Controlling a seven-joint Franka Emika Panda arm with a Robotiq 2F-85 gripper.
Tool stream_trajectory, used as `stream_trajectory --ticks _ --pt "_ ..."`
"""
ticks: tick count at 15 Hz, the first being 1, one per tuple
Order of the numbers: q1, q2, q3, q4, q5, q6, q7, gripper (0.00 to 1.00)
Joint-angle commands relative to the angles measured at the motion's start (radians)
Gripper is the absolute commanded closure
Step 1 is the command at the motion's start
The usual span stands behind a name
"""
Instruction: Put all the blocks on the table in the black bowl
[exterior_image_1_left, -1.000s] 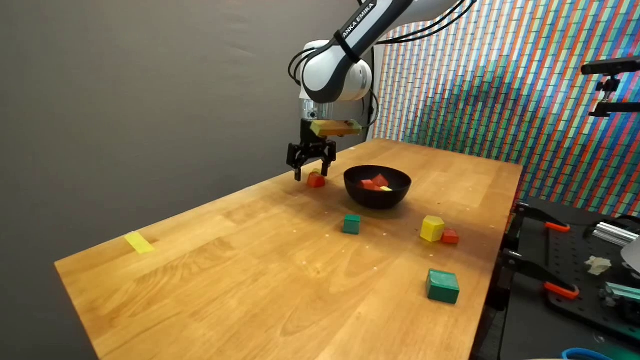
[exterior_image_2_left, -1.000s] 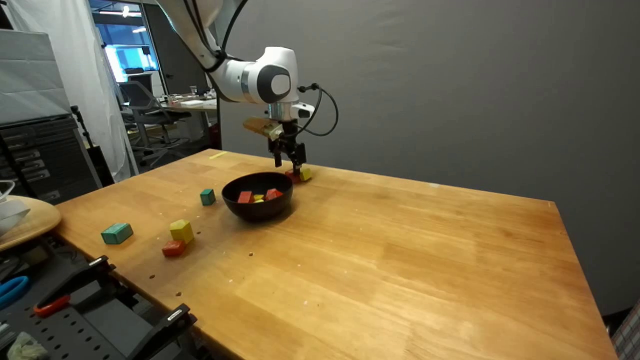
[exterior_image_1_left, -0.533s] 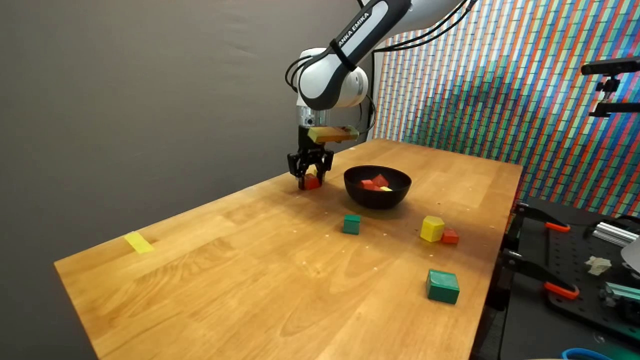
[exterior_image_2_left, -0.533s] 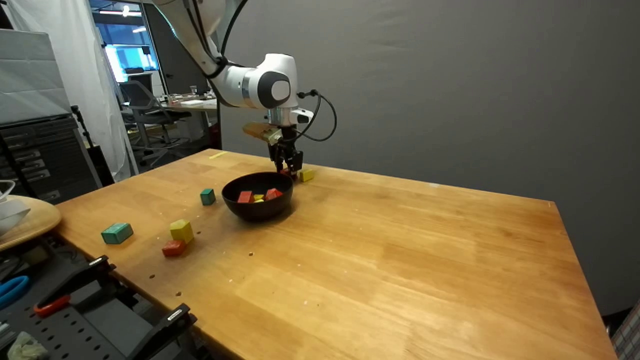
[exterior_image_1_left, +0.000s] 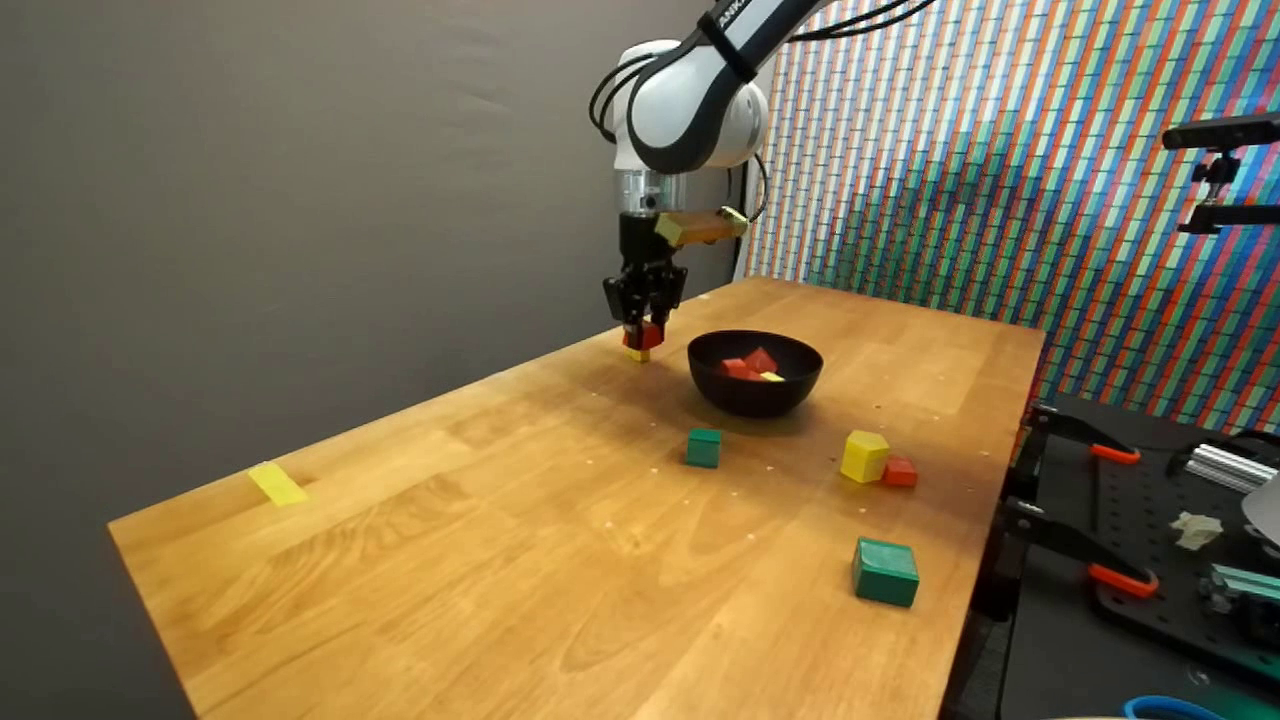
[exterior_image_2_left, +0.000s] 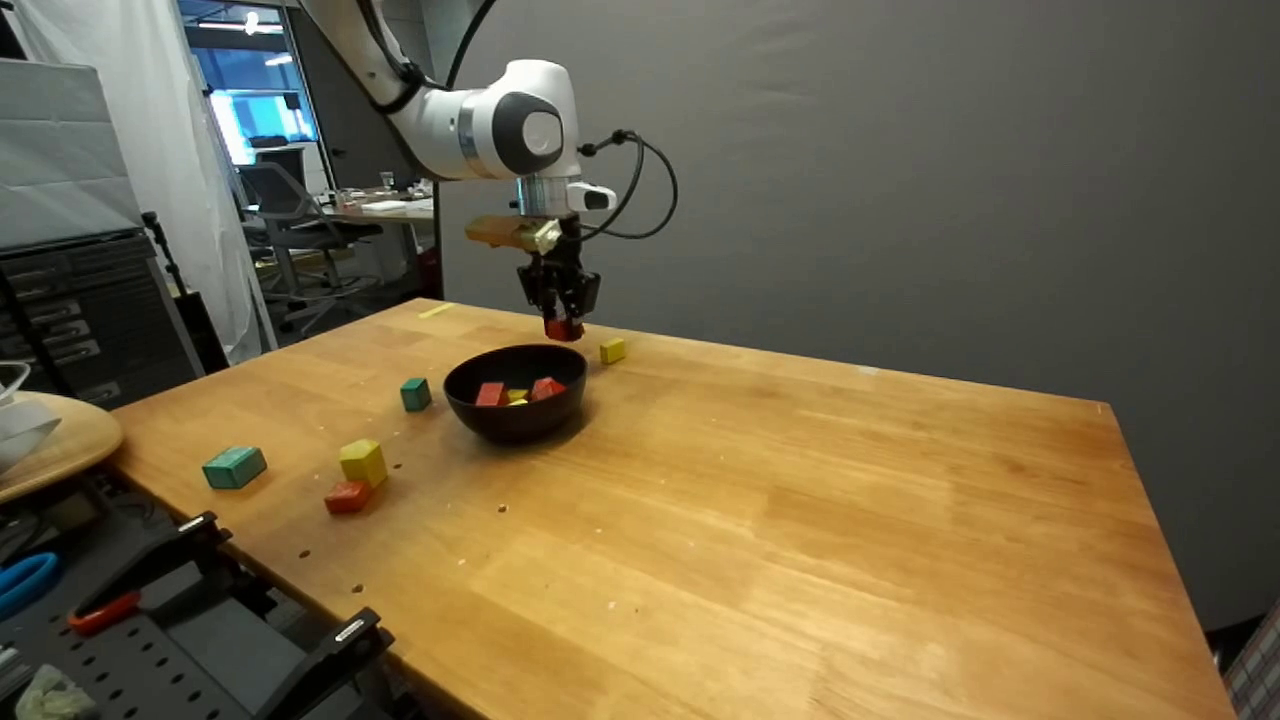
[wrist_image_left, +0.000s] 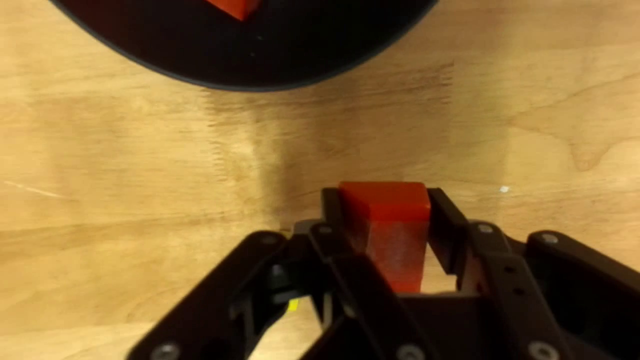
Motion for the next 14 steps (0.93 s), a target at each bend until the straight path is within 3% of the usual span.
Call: stream_trajectory --ticks 1,6,9,10,12,14 --pt "-0.014 -0.217 0.017 -0.242 -0.015 0.062 -0.086 0.81" --pt "-0.045 -0.408 0.022 -0.497 0.063 0.07 -0.065 0.81" --pt "-0.066 -0.477 0.011 -0.658 0.098 0.136 -0.062 0.81" --pt "-0.073 -0.486 0.011 -0.694 0.106 0.185 -0.068 0.31" --pt "-0.089 -0.505 0.021 -0.754 0.14 0.301 -0.082 0.23" --pt "-0.094 -0.534 0.032 -0.797 0.161 0.402 -0.096 0.07"
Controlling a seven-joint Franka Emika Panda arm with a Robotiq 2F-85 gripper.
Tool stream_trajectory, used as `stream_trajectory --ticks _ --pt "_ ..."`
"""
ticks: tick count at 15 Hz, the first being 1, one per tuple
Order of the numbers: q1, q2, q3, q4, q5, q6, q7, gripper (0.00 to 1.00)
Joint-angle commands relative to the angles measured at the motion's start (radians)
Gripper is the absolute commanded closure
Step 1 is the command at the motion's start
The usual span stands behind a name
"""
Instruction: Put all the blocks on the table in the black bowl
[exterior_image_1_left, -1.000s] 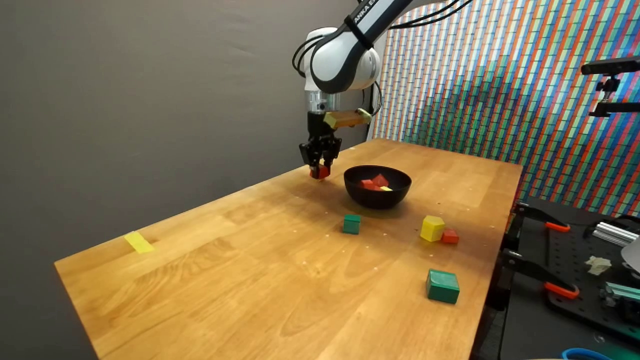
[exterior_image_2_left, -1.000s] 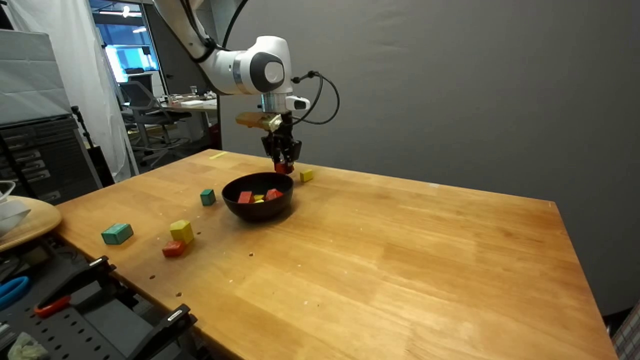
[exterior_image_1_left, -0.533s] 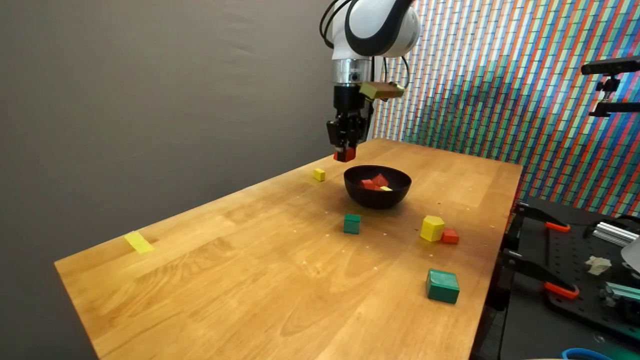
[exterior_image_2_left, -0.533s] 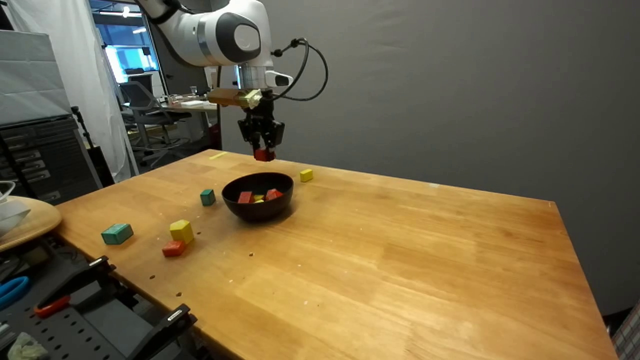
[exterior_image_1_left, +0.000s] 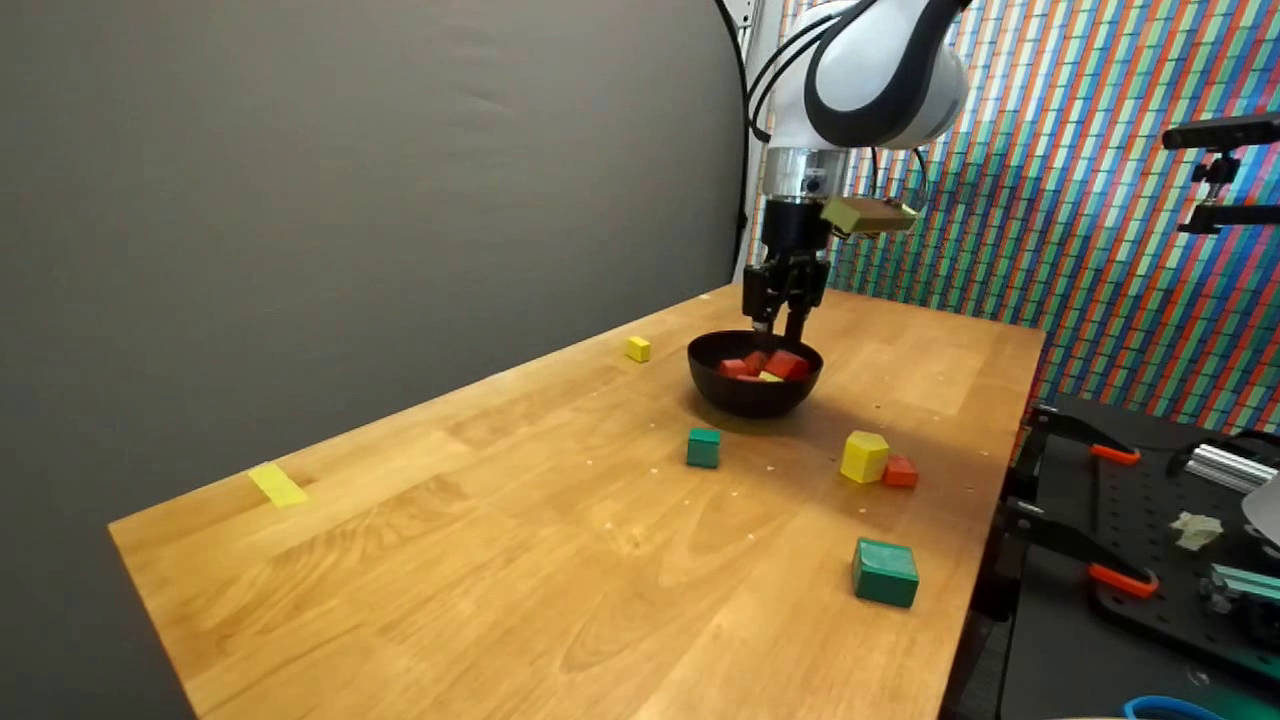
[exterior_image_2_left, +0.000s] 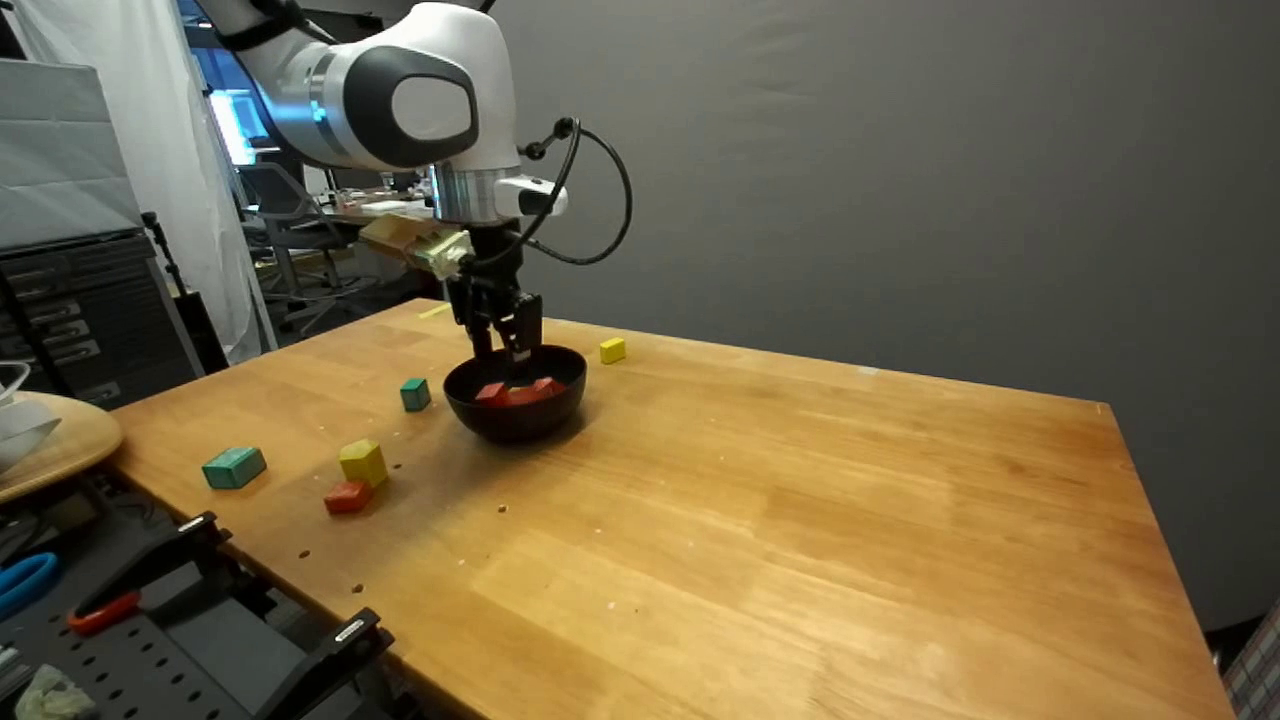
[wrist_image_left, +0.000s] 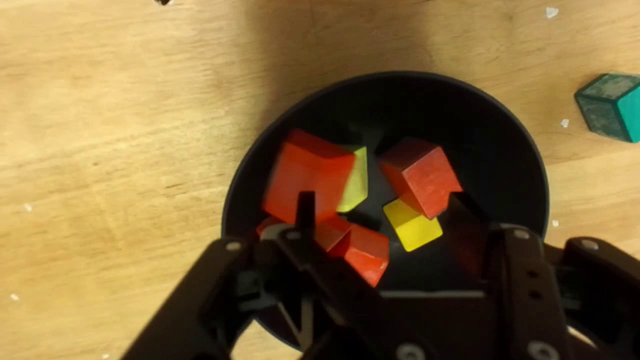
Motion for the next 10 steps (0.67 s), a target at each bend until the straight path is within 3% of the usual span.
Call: stream_trajectory --ticks 1,6,10 --pt "-0.02 -0.104 0.034 -0.107 0.066 0.162 -0.047 0.01" --pt "0.015 -0.125 0.018 -0.07 -0.03 0.352 -0.018 0.0" --pt "-0.008 0.012 0.044 0.081 -0.042 0.377 -0.087 0.0"
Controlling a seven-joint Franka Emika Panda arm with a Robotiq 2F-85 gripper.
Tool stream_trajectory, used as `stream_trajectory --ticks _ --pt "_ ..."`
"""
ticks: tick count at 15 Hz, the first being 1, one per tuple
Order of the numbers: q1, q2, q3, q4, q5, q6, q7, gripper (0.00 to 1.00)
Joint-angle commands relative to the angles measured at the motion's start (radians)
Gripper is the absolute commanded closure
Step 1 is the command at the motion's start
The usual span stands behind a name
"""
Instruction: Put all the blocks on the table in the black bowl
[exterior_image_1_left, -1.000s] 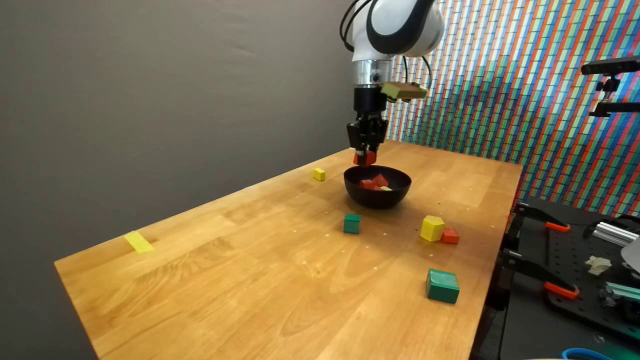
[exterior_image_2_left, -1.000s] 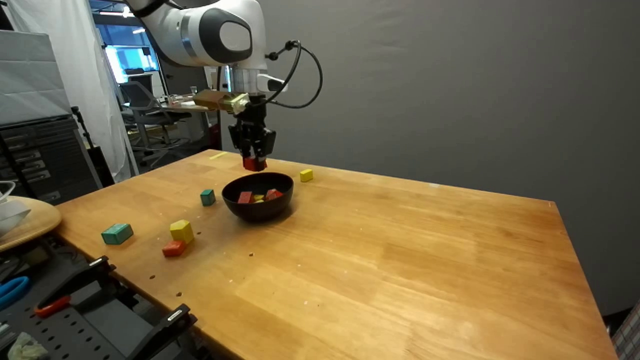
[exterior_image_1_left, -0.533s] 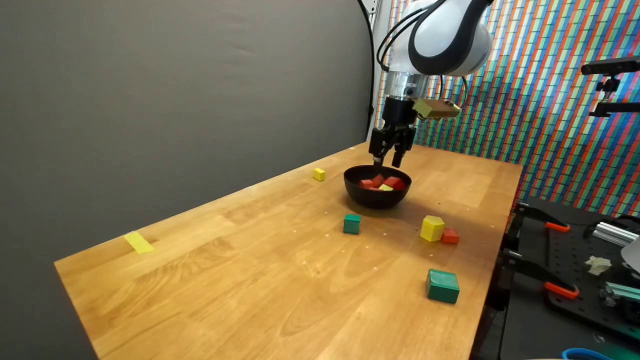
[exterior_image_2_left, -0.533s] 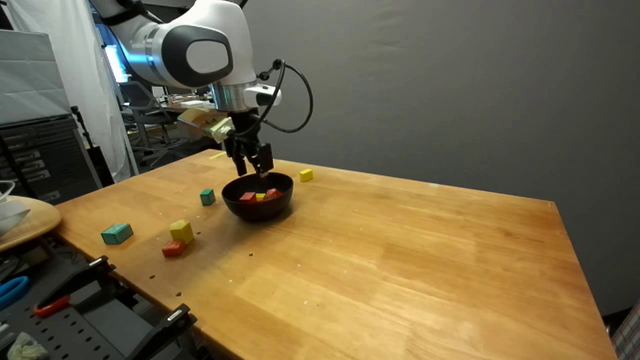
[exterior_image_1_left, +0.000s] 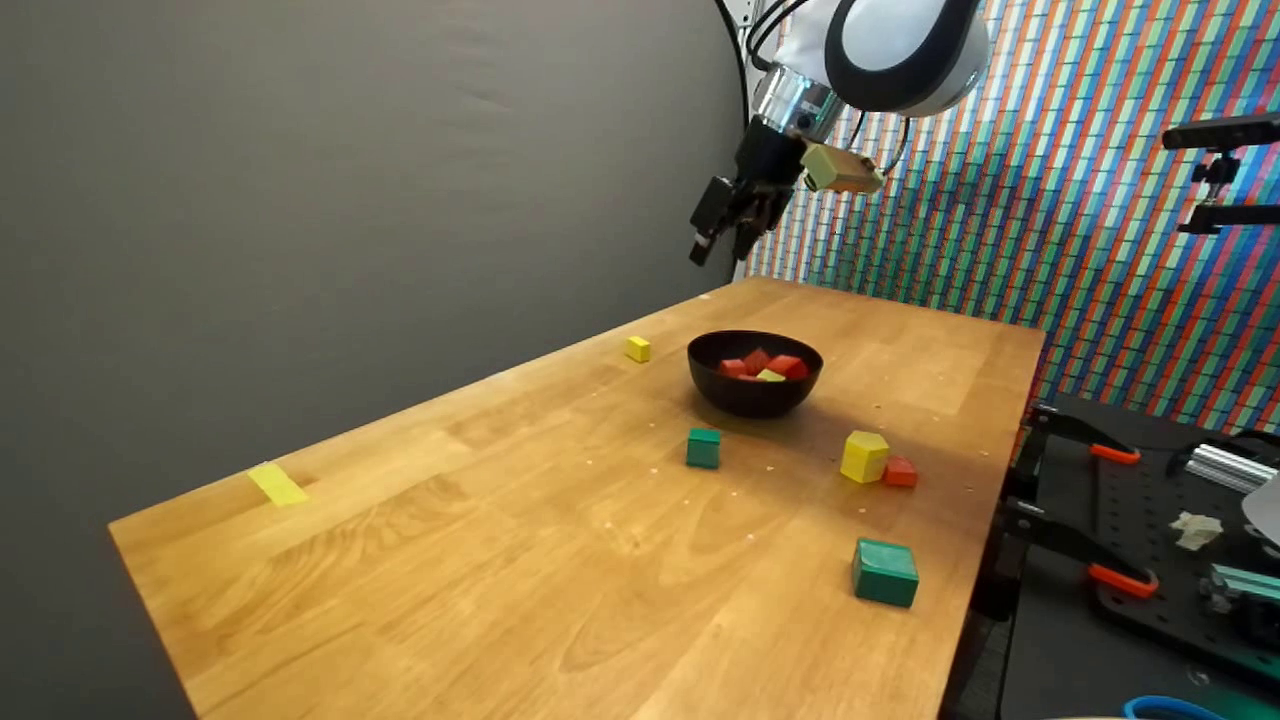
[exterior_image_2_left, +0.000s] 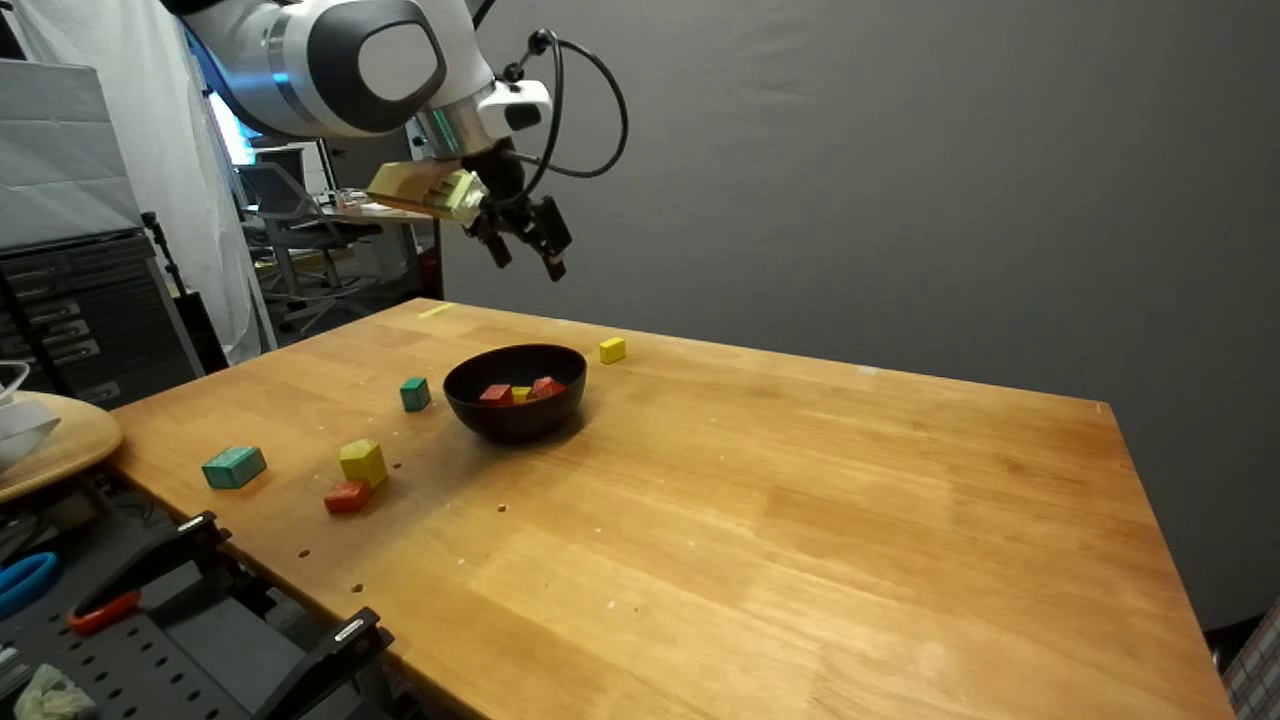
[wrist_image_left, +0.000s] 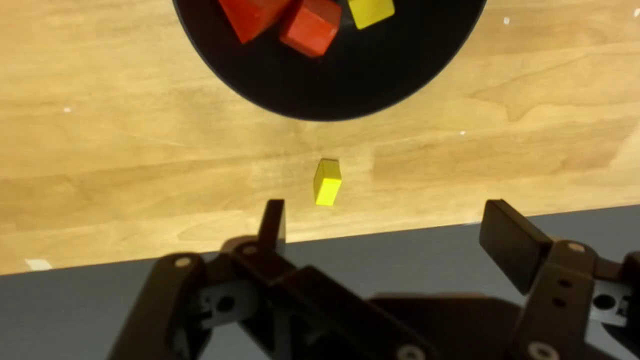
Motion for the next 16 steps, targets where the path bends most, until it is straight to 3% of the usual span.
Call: stream_trajectory --ticks 1,4,7,8,12,16 --pt "-0.022 0.142 0.025 0.155 0.014 0.011 -0.079 0.0" --pt "-0.017 0.289 0.024 0.318 -0.01 -0.054 -0.087 0.0" --pt "0.013 0.416 -0.019 0.477 -0.062 -0.153 -0.082 0.0" --pt "-0.001 0.328 0.005 0.348 -0.03 -0.094 -0.068 0.0" --pt "-0.015 0.391 0.023 0.407 -0.02 -0.126 -0.08 0.0" --pt "0.007 0.471 -0.01 0.5 -0.04 -0.172 -0.057 0.0"
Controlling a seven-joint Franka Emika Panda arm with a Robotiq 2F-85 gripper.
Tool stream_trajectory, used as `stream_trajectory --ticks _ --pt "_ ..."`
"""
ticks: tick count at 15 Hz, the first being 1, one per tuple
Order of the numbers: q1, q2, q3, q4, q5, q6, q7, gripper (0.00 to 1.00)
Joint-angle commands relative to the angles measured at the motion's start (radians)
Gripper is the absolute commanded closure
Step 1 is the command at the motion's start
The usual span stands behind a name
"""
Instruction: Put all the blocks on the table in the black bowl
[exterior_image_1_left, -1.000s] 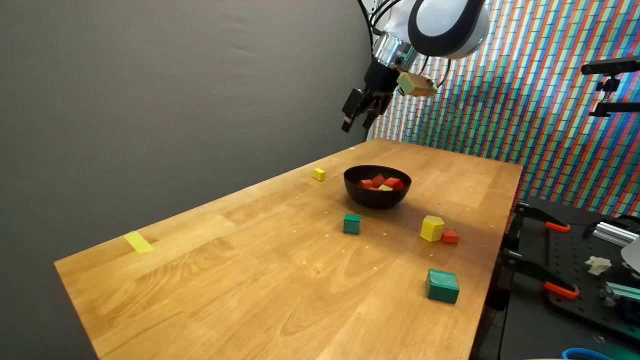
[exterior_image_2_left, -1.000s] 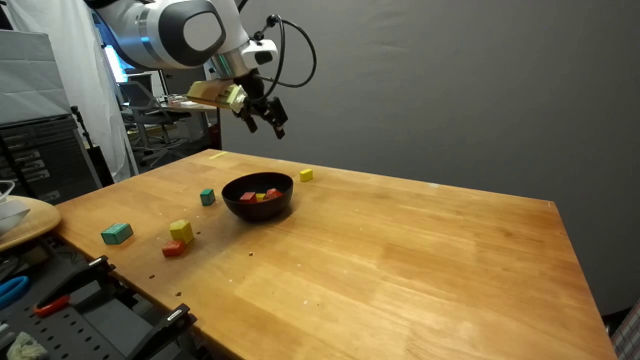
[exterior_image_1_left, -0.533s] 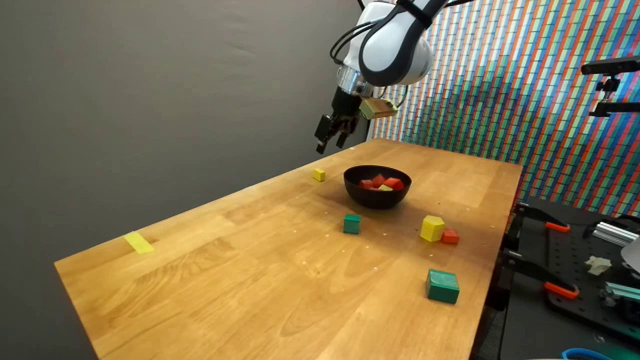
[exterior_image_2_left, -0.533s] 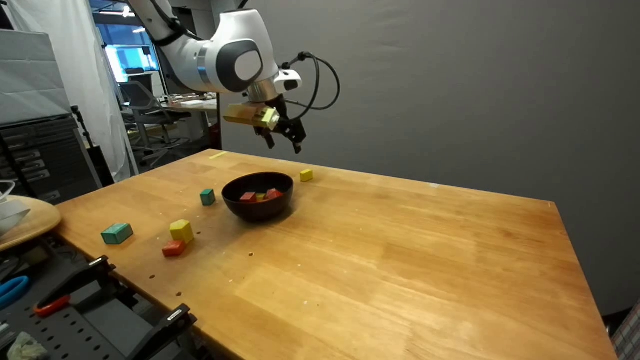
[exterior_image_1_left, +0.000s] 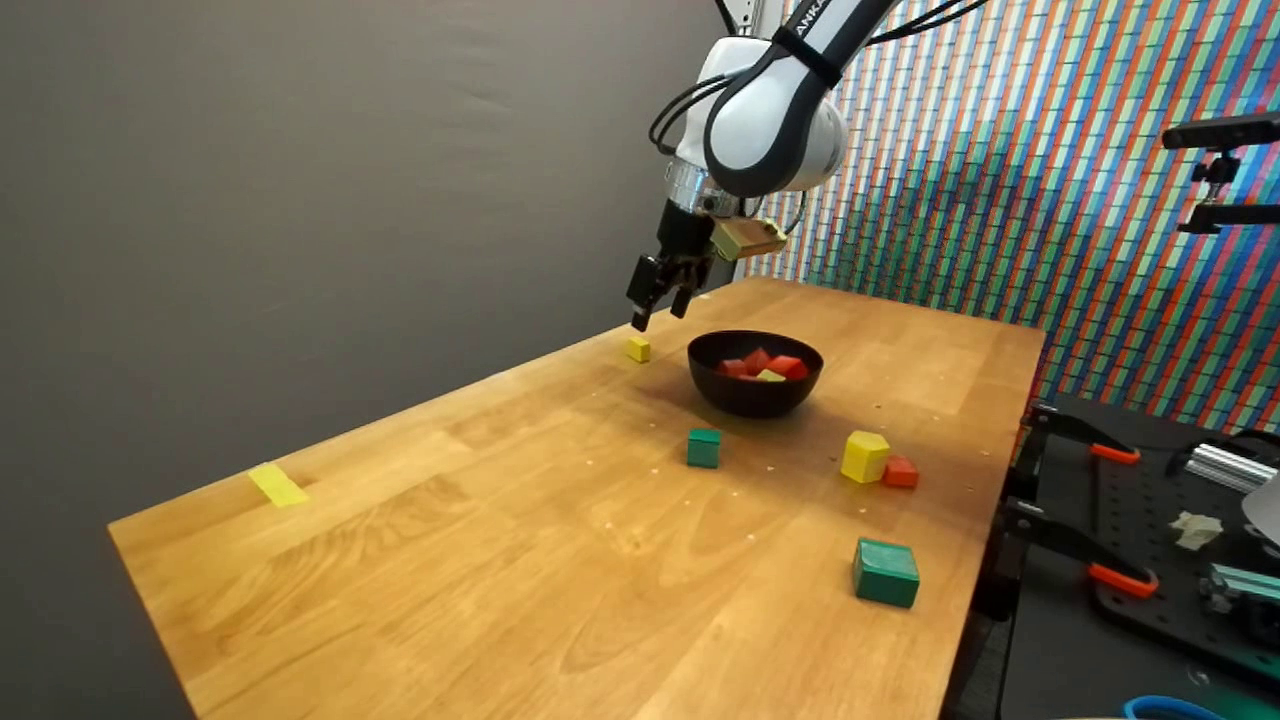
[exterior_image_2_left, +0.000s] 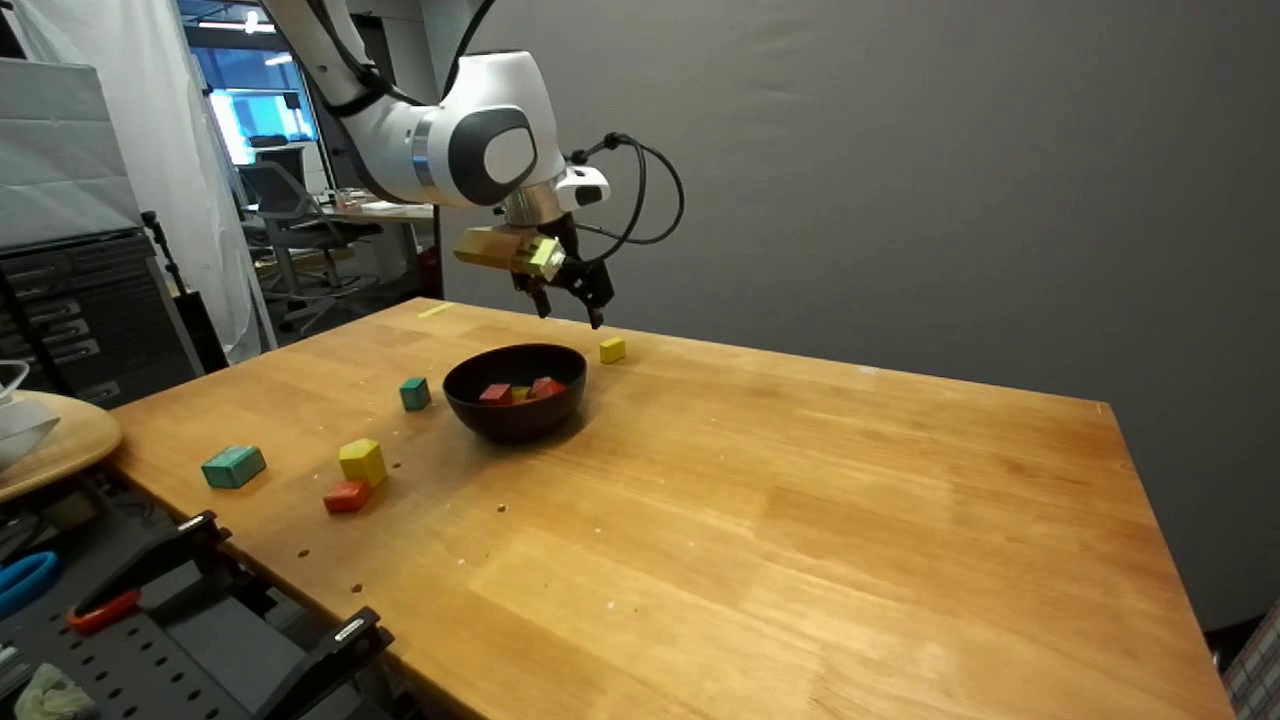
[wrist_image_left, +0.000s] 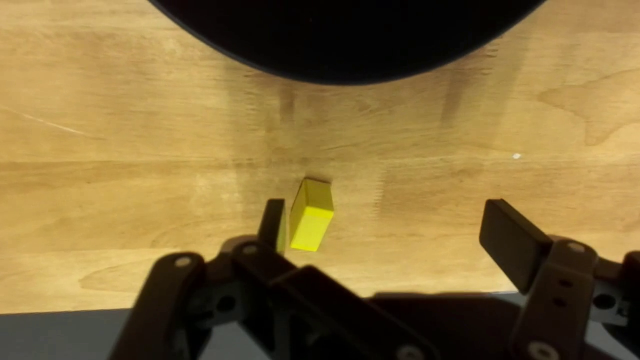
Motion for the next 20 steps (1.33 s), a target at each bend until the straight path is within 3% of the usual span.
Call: stream_trajectory --ticks 1,6,7,8,10,12,14,16,17,19,20 --pt "0.019 0.089 -0.035 0.127 -0.018 -0.054 0.023 0.0" --pt "0.036 0.201 -0.085 0.289 -0.022 -0.128 0.064 0.0" --pt "0.039 0.222 -0.09 0.318 -0.021 -0.146 0.073 0.05" --pt "0.044 0.241 -0.094 0.345 -0.021 -0.165 0.082 0.27" --pt "0.052 0.268 -0.097 0.381 -0.021 -0.195 0.099 0.32" --pt "0.057 0.279 -0.093 0.399 -0.015 -0.228 0.115 0.47" --pt "0.076 0.257 -0.105 0.385 -0.026 -0.297 0.138 0.63" --pt "0.12 0.179 -0.123 0.233 -0.056 -0.277 0.173 0.78" --pt "0.117 0.141 -0.135 0.237 -0.076 -0.305 0.16 0.87" --pt "0.126 0.058 -0.144 0.127 -0.096 -0.263 0.168 0.95" --pt "0.127 0.018 -0.149 0.077 -0.102 -0.246 0.174 0.95"
